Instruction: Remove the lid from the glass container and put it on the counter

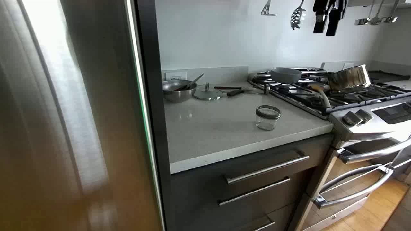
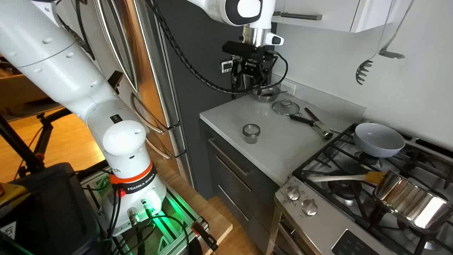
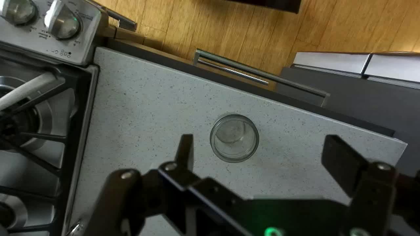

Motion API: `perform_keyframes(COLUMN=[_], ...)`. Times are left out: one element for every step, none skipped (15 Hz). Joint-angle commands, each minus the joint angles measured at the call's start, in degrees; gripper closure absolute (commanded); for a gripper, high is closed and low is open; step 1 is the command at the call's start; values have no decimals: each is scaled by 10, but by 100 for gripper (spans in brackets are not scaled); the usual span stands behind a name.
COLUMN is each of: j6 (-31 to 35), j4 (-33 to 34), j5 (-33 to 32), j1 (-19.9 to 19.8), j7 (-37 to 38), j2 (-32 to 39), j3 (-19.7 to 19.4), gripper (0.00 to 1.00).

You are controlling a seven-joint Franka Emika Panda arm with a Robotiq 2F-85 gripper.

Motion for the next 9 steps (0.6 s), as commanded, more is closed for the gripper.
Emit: perform_keyframes(j6=[-1, -1, -1, -1, -1, -1, 2, 11, 22], j4=[1, 1, 1, 1, 1, 1, 3, 3, 0], j5=[3, 3, 3, 3, 3, 3, 8, 21, 30], j1=[-9, -9, -9, -9, -9, -9, -9, -9, -9], j7=[-2, -2, -2, -2, -2, -2, 6, 11, 21], j2=[1, 1, 1, 1, 1, 1, 13, 21, 31], j3=[8, 8, 8, 8, 8, 8, 8, 6, 7], gripper=[0, 0, 0, 0, 0, 0, 0, 0, 0])
